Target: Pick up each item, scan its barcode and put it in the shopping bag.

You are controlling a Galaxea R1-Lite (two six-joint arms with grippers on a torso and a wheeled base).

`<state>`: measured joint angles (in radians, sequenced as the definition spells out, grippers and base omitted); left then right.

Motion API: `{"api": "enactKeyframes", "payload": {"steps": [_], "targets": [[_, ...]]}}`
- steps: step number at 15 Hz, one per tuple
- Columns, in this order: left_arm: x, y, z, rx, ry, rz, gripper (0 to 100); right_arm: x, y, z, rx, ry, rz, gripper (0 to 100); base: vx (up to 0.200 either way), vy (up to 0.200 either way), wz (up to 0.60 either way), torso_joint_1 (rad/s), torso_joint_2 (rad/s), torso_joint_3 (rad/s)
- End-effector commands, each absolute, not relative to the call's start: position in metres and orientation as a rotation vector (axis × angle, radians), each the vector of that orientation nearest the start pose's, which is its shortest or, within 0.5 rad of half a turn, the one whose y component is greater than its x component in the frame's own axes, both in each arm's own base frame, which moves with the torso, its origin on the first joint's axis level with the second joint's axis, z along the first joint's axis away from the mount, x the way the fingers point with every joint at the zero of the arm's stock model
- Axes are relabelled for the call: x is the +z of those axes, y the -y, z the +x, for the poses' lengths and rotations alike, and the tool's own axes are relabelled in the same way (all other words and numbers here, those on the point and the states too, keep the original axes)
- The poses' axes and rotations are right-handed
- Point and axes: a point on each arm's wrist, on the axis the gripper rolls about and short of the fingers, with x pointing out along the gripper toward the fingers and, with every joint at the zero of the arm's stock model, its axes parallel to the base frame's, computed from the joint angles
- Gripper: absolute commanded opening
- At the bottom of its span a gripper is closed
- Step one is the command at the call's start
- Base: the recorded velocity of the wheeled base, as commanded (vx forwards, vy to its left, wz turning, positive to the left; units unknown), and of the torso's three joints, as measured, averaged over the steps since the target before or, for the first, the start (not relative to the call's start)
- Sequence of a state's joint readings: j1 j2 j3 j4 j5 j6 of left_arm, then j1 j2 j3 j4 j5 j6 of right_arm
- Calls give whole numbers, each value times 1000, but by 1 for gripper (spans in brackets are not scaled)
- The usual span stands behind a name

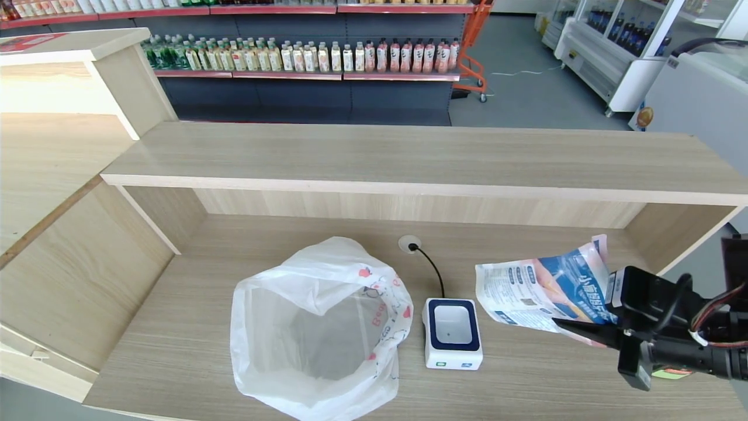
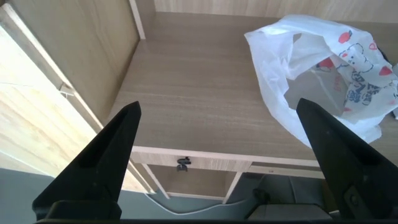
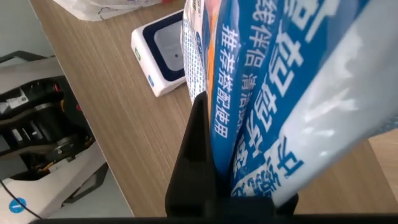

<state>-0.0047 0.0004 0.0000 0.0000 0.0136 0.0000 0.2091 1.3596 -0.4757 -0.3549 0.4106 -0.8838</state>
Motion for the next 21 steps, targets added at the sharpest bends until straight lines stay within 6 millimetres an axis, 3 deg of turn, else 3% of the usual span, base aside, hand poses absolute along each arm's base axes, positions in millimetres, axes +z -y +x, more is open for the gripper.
{"api": "enactKeyframes", "payload": {"steps": [1, 10, 14, 21], "targets": [[75, 0, -23, 9, 0, 0, 100, 147, -49, 194, 806, -273, -773, 0, 0, 200, 0, -7, 2, 2], [75, 0, -23, 9, 0, -2, 100, 119, -50, 214, 881, -353, -802, 0, 0, 0, 0, 0, 0, 0], [75, 0, -23, 9, 0, -2, 100, 101, -54, 242, 987, -162, -901, 0, 0, 0, 0, 0, 0, 0], [75, 0, -23, 9, 0, -2, 100, 73, -46, 261, 1040, -110, -951, 0, 0, 0, 0, 0, 0, 0]]}}
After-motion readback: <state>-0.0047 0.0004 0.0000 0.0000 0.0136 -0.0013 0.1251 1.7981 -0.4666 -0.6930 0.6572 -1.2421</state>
